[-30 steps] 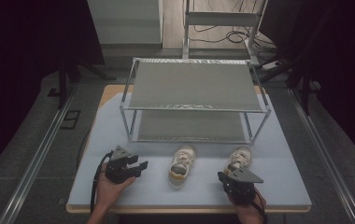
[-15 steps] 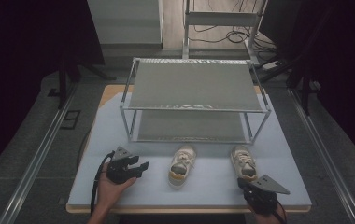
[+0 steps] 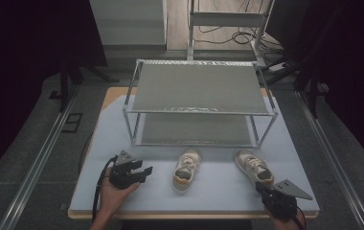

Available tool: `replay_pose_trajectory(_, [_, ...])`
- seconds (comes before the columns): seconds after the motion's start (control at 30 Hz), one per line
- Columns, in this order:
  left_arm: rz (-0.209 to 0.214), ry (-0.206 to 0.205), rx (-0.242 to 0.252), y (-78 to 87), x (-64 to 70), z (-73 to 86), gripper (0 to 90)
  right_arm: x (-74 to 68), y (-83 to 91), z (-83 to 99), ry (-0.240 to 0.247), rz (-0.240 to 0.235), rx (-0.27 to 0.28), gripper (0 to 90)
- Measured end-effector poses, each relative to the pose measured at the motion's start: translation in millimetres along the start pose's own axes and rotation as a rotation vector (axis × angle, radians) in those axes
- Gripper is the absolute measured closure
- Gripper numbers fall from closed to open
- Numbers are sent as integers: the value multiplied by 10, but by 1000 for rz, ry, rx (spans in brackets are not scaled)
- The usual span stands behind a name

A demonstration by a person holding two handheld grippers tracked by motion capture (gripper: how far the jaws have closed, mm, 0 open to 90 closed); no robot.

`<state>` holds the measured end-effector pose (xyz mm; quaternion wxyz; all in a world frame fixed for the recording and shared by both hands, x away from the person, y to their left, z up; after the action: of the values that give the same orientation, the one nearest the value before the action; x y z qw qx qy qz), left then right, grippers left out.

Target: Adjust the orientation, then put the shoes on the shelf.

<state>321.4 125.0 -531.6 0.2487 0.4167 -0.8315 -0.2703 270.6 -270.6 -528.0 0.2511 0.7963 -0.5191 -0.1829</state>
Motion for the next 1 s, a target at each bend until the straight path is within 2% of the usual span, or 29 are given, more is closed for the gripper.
replay_pose_trajectory(0.1, [1,7,5,10,28,-18,461,-73,34,-47,13,-35,36,781])
replay_pose_trajectory(0.27, [16,5,26,56,138,-71,394,-126,125,-232,39,-28,104,561])
replay_pose_trajectory(0.4, [36,-3,45,121,250,-130,361,-106,133,-313,29,-31,117,490])
replay_pose_trajectory(0.53, [47,-19,48,166,365,-196,350,-88,115,-366,30,-41,105,427])
replay_pose_trajectory(0.77, [50,-65,36,153,583,-344,321,0,79,-526,33,-29,86,345])
replay_pose_trajectory(1.0, [53,-73,7,90,752,-395,250,84,9,-630,32,-18,69,284])
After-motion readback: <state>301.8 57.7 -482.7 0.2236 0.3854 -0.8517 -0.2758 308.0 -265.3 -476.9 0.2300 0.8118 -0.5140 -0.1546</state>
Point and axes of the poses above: each handheld gripper's, and its own axes: y roughly backward along the jaws, z roughly out of its underside, x roughly to its right, the point moved 9 cm from there along -y, roughly forward along the jaws, and after that the axes turned 1 degree about -x, right-handed, at the moved point
